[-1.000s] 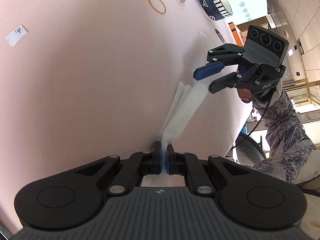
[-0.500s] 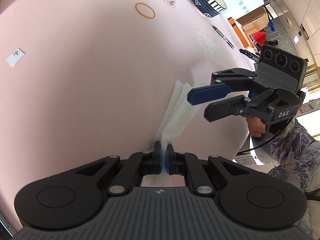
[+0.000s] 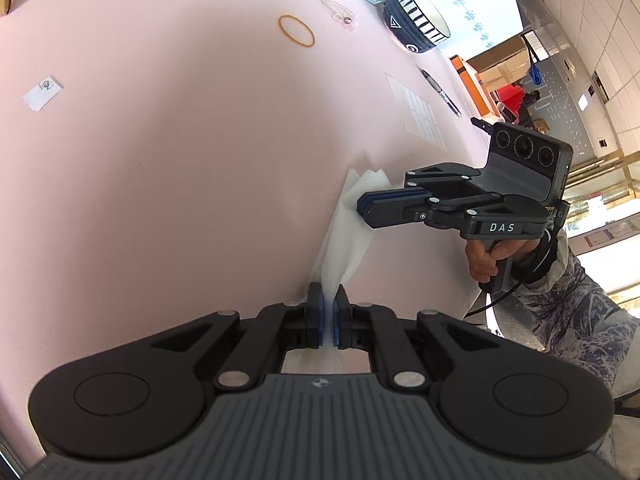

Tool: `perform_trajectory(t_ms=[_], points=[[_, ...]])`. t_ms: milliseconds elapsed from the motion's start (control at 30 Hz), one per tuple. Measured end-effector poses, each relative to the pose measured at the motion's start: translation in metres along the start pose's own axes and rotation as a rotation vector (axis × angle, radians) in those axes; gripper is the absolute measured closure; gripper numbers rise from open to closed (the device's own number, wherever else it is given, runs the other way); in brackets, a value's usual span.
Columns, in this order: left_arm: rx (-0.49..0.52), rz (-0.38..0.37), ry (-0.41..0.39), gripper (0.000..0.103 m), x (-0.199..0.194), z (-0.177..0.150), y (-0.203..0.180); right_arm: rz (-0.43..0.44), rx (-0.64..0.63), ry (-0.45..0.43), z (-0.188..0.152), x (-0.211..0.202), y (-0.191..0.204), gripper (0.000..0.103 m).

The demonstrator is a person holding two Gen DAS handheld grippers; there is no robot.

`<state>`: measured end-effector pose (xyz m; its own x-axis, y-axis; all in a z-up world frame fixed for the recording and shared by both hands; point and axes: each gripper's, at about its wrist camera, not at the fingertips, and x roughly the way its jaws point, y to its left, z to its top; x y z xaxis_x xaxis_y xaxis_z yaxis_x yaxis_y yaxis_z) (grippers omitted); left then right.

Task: Fold shopping bag
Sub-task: 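Open the right gripper and withdraw it while the left gripper holds the bag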

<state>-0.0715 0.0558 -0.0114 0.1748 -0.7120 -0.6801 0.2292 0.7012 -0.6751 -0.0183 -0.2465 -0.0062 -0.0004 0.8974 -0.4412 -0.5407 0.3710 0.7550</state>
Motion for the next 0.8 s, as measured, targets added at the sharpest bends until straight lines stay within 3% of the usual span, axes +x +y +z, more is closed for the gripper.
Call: perform_trajectory(t_ms=[500, 700, 800], points=[[-0.257, -0.123, -0.2, 0.096, -0.036, -0.062, 0.039, 0.022, -0.015, 0.009, 0.002, 0.004, -0.005, 0.103], [-0.262, -0.088, -0.222, 0.098, -0.042, -0.071, 0.037, 0.026, -0.04, 0.002, 0.0, 0.005, -0.005, 0.103], [-0.2, 0.006, -0.23, 0.098, -0.045, -0.069, 0.015, 0.018, -0.058, -0.002, -0.001, 0.005, -0.003, 0.103]])
